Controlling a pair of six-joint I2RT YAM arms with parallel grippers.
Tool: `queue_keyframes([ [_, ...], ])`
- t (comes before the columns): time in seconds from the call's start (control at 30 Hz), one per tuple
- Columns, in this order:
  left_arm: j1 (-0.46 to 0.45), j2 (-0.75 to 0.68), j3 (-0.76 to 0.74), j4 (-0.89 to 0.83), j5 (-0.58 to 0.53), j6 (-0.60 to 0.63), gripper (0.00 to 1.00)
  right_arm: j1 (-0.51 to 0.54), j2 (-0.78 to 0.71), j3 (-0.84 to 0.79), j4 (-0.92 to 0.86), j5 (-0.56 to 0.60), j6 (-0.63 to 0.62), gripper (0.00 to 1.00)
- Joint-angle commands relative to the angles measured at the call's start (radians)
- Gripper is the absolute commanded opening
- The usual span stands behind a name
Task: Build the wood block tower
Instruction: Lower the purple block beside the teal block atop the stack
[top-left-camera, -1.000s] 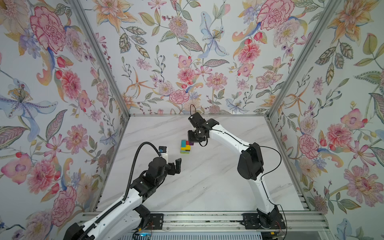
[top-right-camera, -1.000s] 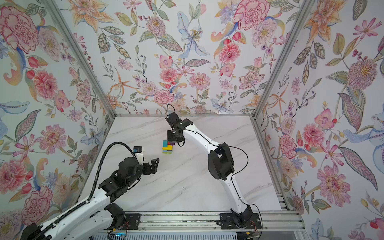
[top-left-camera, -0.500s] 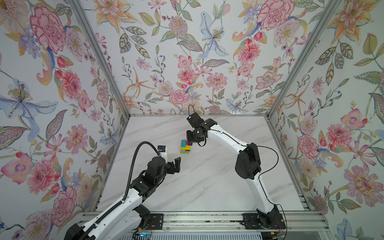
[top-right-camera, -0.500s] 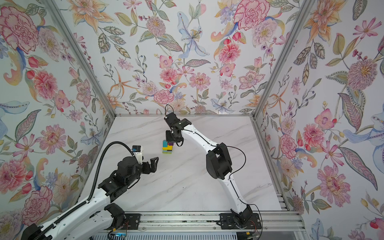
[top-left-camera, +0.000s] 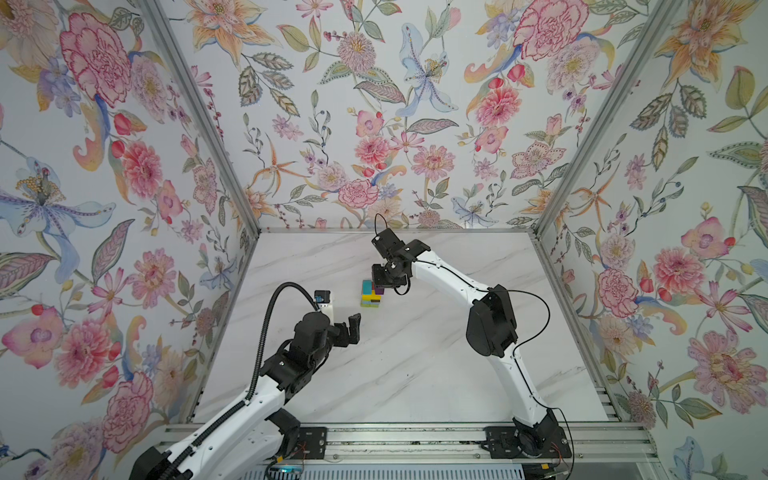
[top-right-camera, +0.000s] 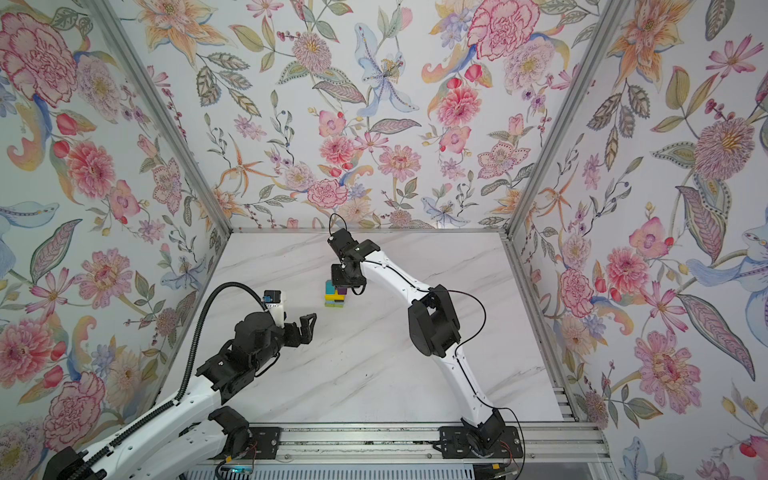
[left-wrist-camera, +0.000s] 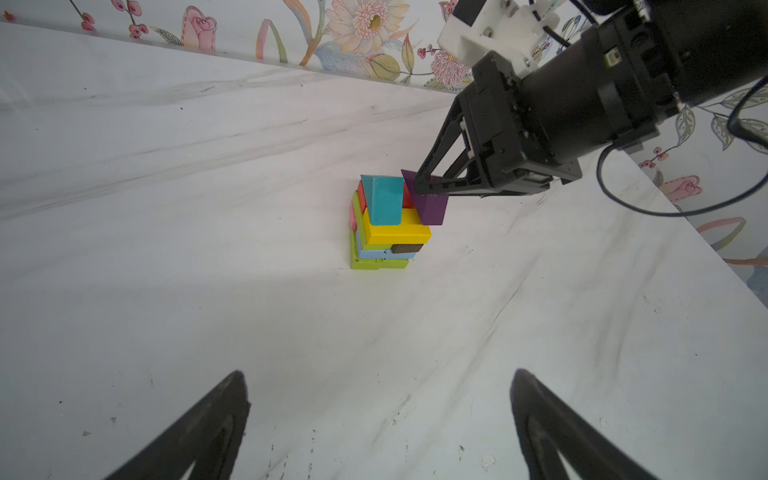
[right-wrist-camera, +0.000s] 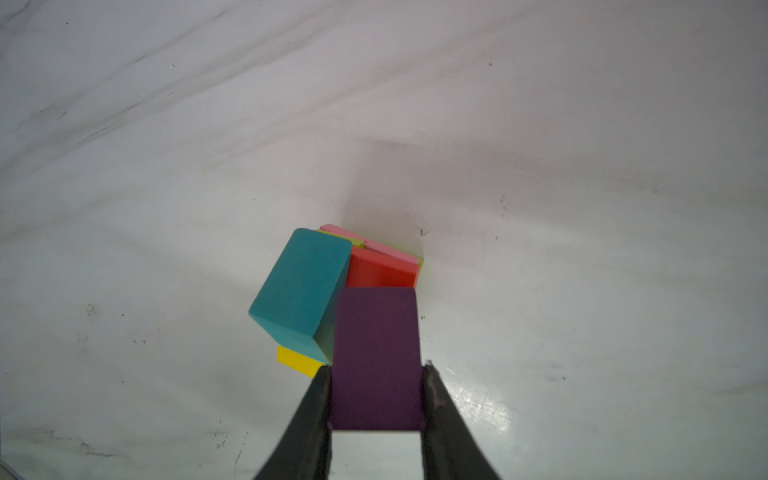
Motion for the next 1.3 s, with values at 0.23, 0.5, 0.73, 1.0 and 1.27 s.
queue_keyframes([
  [0.23, 0.015, 0.001, -0.002, 0.020, 0.017, 0.014, 0.99, 0.008, 0.014, 0.028, -0.024, -0.008, 0.012, 0.24],
  [0.5, 0.018, 0.001, -0.004, 0.023, 0.021, 0.014, 0.99, 0.008, 0.020, 0.037, -0.025, -0.011, 0.014, 0.25],
  [0.73, 0.021, -0.002, -0.006, 0.024, 0.024, 0.013, 0.99, 0.010, 0.022, 0.046, -0.026, -0.012, 0.020, 0.25],
  [1.0, 0.024, -0.004, -0.008, 0.027, 0.029, 0.011, 0.99, 0.011, 0.026, 0.048, -0.026, -0.012, 0.025, 0.25],
  [1.27, 0.025, -0.005, -0.010, 0.027, 0.031, 0.012, 0.99, 0.012, 0.029, 0.048, -0.026, -0.016, 0.028, 0.28],
])
